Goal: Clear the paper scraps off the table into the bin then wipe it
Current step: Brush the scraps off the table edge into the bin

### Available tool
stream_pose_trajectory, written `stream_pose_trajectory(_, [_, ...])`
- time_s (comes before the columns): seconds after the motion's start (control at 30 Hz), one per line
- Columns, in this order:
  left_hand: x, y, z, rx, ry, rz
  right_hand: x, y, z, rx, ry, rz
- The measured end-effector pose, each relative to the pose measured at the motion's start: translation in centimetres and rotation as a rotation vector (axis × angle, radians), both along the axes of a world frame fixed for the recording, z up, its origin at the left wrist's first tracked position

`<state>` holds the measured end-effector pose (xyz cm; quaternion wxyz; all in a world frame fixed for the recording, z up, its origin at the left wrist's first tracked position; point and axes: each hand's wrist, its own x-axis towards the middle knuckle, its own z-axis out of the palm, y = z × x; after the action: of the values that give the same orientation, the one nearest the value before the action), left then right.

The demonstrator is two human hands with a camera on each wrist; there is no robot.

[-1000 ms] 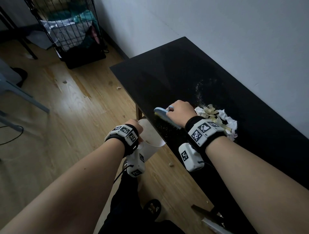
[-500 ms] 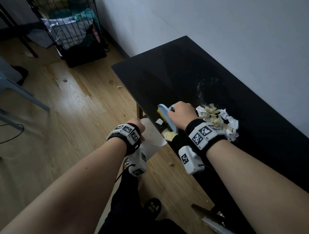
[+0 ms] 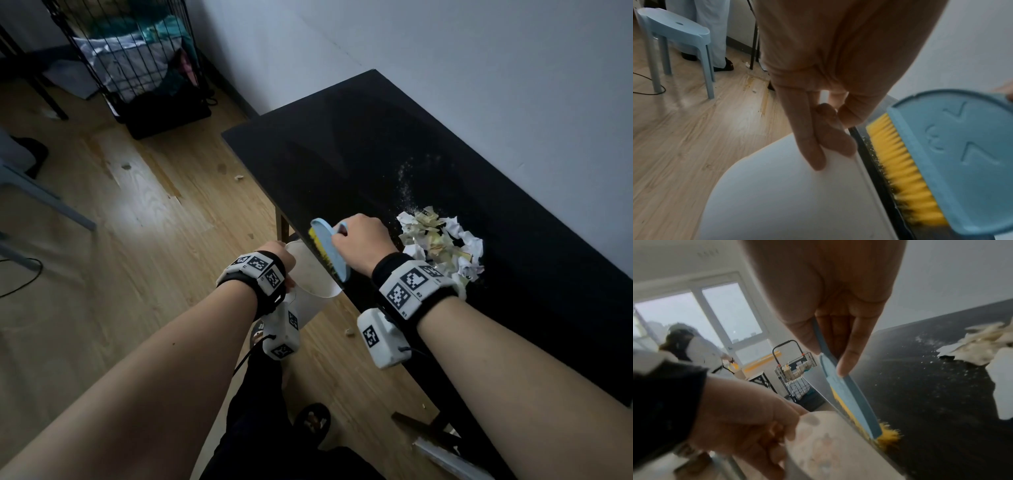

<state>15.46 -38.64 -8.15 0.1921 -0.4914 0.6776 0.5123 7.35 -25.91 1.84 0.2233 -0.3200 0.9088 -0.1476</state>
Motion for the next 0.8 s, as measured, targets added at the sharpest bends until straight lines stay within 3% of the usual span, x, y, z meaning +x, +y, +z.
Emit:
stream_pose_trajectory(0.1, [0.0,0.0,0.2,-0.017,0.012,-0.003,-0.7,0.0,0.6,-0.104,-0.054,-0.057])
stream_pose_trajectory(0.23, [0.2,0.0,0.0,-0.02,-0.007,-0.019,-1.7,0.8,1.0,0.009,0.116,-0.038])
stream_pose_trajectory(0.33, [0.1,-0.1,-0.7,-0.013,-0.015,-0.032,-1.0,0.9,0.6,0.038,0.027,0.02])
stream_pose_trajectory(0.43, [-0.1,0.5,-0.5,-0.026,-0.018,-0.046,-0.6,1.0,1.1,-0.067,-0.061,0.015])
stream_pose_trajectory(0.6, [-0.3,2.4,0.7,-0.008,0.001,-0.011,-3.4,5.0,3.2,-0.11,0.078,-0.177])
stream_pose_trajectory(0.8, [-1.4,4.8,-0.9,-0.032,-0.015,-0.051,-5.9,13.3,4.7,0.054,0.282,-0.568])
